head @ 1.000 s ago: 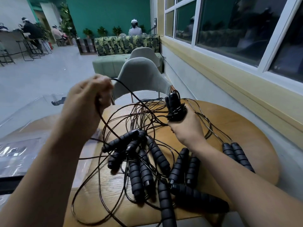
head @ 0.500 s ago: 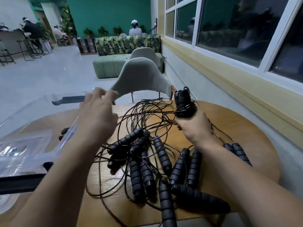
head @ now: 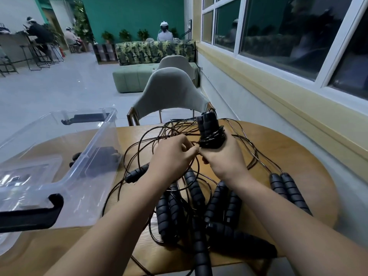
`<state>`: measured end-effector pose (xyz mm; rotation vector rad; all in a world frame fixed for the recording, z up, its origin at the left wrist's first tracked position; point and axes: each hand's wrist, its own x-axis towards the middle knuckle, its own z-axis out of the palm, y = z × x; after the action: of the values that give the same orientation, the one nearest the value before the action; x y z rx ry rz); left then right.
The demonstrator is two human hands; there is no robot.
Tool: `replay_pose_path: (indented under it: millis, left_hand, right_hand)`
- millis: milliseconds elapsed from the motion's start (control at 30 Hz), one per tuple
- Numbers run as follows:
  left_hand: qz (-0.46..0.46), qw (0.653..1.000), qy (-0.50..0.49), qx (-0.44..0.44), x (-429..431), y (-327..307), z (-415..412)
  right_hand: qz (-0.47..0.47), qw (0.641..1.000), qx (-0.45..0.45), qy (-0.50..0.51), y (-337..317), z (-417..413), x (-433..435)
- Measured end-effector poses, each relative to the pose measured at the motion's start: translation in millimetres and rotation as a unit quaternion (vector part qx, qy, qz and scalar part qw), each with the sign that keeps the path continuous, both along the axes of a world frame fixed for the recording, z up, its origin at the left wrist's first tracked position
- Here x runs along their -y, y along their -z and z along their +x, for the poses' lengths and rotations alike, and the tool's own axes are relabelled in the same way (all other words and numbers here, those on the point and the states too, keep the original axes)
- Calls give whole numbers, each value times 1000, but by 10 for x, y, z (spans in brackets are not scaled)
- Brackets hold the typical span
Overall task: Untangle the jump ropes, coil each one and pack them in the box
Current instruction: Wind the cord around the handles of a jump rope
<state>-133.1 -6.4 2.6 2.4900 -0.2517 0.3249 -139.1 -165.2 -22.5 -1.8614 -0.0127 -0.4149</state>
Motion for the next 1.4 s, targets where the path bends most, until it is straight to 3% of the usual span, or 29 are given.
replay_pose_path:
  millis: [267,500,700,800,867,967,1067,1233,1300,1400]
  left_hand:
    - [92,994,7,-64,-115,-99,81]
    - [-148,988,37,-36,-297,-394,-116]
    - [-428,896,122,-5,-664,-901,-332]
    - [-460,883,82,47,-849,-965,-336]
    - [-394,916,1,80,-916,-925,-280]
    - [-145,976,-138,81,-1038,-792,-106]
    - [78,977,-194,51,-992,-705,-91]
    - [149,963,-20,225,-520,-581,-208]
    - [157,965,39,209,-362,-493,-199]
    - [186,965,52,179,-266,-318,-120]
  right_hand:
    - [-59,998,-8,-19,29,-70,-47]
    - [-40,999,-25,12,19,3,-42]
    - [-42,997,-50,42,21,37,11]
    - [-37,996,-55,56,11,53,49]
    - [-40,996,-50,59,-4,50,63]
    - [-37,997,-40,58,-20,28,68]
    - [-35,998,-40,42,-11,19,42]
    - [-40,999,-29,16,-9,-21,-31]
    - [-46,999,-22,13,-8,-34,-59]
    - [-45,999,-20,10,-11,-56,-85]
